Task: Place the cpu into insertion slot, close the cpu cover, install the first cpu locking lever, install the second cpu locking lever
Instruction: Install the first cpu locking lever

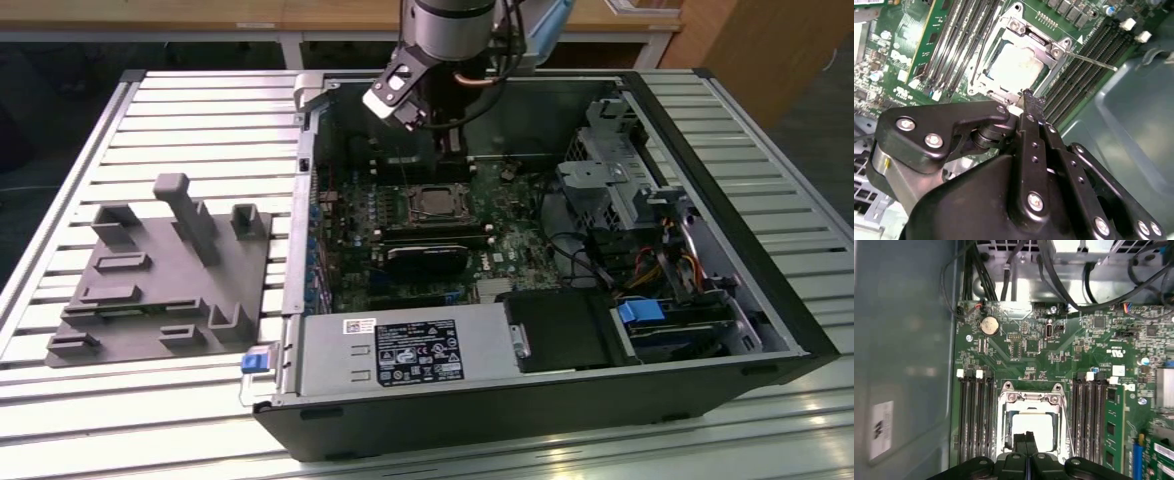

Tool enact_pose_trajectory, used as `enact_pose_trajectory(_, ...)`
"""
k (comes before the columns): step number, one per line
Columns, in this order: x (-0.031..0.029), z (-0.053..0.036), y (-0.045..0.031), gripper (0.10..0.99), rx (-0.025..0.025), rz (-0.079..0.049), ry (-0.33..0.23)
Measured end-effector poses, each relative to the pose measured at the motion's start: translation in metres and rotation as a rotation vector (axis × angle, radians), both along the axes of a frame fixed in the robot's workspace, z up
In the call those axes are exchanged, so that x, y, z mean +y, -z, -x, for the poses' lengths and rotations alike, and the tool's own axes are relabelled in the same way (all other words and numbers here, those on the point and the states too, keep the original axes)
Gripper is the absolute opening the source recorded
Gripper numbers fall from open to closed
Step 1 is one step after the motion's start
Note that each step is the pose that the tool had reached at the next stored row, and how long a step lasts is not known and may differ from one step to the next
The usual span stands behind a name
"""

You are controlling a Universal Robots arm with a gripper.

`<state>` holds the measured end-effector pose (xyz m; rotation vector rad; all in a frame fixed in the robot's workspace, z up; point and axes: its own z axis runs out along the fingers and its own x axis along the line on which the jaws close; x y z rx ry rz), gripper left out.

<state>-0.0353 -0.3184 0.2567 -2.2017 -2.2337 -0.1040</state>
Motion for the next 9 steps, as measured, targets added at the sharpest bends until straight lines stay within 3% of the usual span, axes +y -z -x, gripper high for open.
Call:
enact_pose_trajectory(5, 0.0000, 0.0000, -0.0176, 0.106, 0.0000, -0.002, 0.000)
enact_pose_trajectory(9, 0.0000, 0.0000, -0.0187, 0.106, 0.0006, -0.003, -0.040)
